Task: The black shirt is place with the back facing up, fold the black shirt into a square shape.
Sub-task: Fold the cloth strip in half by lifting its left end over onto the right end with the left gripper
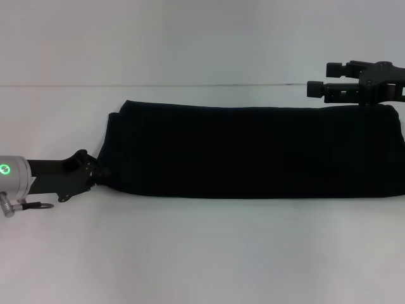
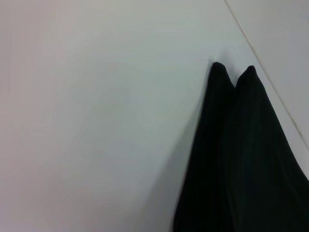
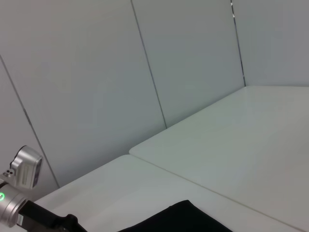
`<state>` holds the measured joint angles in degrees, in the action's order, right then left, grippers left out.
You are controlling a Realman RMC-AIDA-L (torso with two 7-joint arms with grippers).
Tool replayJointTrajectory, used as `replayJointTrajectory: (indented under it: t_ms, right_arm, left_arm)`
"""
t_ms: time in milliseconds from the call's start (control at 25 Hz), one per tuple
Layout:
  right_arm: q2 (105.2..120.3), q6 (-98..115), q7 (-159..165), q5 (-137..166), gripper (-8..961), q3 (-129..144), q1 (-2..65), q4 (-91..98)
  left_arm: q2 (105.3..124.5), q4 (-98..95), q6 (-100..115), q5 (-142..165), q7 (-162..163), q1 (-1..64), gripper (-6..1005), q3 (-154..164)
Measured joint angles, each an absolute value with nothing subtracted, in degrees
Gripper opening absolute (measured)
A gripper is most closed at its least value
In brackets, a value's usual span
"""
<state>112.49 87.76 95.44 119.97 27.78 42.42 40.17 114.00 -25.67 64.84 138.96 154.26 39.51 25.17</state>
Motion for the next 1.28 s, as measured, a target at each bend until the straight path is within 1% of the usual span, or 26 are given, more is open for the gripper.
replayJointTrajectory:
  t_ms: [200, 400, 480, 600, 720, 1080, 1200, 1280]
  right_arm:
    - [112.55, 87.6, 95.4, 120.0, 944, 27.8, 42.3, 40.2]
    - [112.71, 87.0, 95.4, 120.0, 944, 27.6, 42.3, 39.9]
    - [112.99, 86.3, 95.4, 119.3, 944, 27.6, 42.3, 39.6]
    - [113.71, 85.5, 95.7, 118.0, 944, 27.6, 42.3, 39.5]
    - [114.45, 84.3, 96.1, 117.0, 945, 27.5, 42.3, 39.4]
    - [116.85, 78.5, 96.3, 114.1, 945, 28.0, 42.8, 39.4]
    - [117.11, 77.9, 96.1, 114.0, 944, 27.9, 42.9, 39.4]
    - [117.09, 78.0, 96.2, 113.6, 944, 27.7, 42.6, 39.4]
  left_arm:
    - [114.1, -25.7, 64.1, 138.6, 153.5, 39.7, 161, 25.5]
    - [114.19, -25.8, 64.4, 137.3, 150.3, 38.8, 93, 24.3]
    - [114.19, -26.0, 65.2, 136.1, 147.6, 38.1, 66, 23.1]
    - [114.17, -26.9, 65.9, 134.9, 143.2, 36.3, 65, 20.9]
    - [113.75, -29.4, 67.5, 134.6, 140.5, 33.7, 64, 17.8]
    - [111.64, -41.1, 76.1, 135.0, 139.1, 25.1, 62, 9.5]
    - [110.9, -42.5, 78.6, 134.8, 138.9, 25.1, 61, 8.3]
    - [110.43, -42.5, 81.2, 134.0, 138.6, 26.8, 61, 8.3]
